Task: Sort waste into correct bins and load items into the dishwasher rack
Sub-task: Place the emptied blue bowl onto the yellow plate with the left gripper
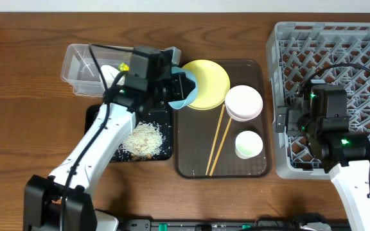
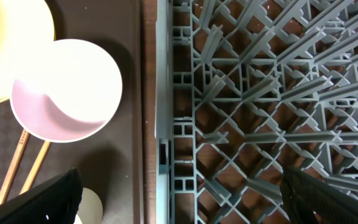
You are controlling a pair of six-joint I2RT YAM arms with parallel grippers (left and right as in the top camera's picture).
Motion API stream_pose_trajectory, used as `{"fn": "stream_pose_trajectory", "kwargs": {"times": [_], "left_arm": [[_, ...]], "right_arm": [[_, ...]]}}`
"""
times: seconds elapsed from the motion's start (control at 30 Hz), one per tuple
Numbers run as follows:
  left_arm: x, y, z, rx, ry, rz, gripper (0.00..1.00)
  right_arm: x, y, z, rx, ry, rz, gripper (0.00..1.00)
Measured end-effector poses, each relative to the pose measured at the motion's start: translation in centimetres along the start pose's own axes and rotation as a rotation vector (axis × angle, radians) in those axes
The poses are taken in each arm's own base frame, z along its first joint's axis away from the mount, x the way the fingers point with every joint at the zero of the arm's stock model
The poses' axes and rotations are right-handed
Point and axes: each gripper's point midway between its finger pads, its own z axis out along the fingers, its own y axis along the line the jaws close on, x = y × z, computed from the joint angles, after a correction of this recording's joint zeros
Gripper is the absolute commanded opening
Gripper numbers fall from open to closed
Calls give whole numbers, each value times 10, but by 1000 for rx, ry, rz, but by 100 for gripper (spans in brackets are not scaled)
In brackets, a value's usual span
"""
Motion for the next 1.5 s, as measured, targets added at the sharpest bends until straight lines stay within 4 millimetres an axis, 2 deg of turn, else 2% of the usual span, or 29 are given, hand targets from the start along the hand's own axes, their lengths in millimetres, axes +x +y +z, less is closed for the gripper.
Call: {"fn": "stream_pose_trajectory", "kwargs": {"times": [0.17, 0.33, 0.47, 0.53, 0.63, 0.8, 1.07, 1.13, 1.2, 1.37, 1.5], "left_arm": [[-11, -12, -1, -146, -51, 205, 6], [-25, -13, 5, -315, -151, 398, 6], [-38, -10, 19, -382, -212, 466, 6], [-39, -3, 34, -407, -214, 481, 6], [-31, 11, 59, -437, -181, 493, 6], [-5, 31, 98, -465, -86, 516, 6], [30, 39, 133, -465, 4, 549, 8], [36, 38, 137, -464, 17, 559, 15], [38, 38, 139, -462, 22, 564, 17], [38, 38, 139, -464, 22, 566, 31], [40, 40, 138, -474, 34, 564, 49]], "right_arm": [[0, 0, 0, 0, 0, 0, 99], [0, 0, 0, 0, 0, 0, 99], [0, 0, 0, 0, 0, 0, 99], [0, 0, 0, 0, 0, 0, 99], [0, 0, 0, 0, 0, 0, 99], [0, 0, 0, 0, 0, 0, 99], [0, 0, 0, 0, 0, 0, 99], [0, 0, 0, 0, 0, 0, 99], [0, 0, 0, 0, 0, 0, 99], [0, 0, 0, 0, 0, 0, 99], [0, 0, 0, 0, 0, 0, 99]]}}
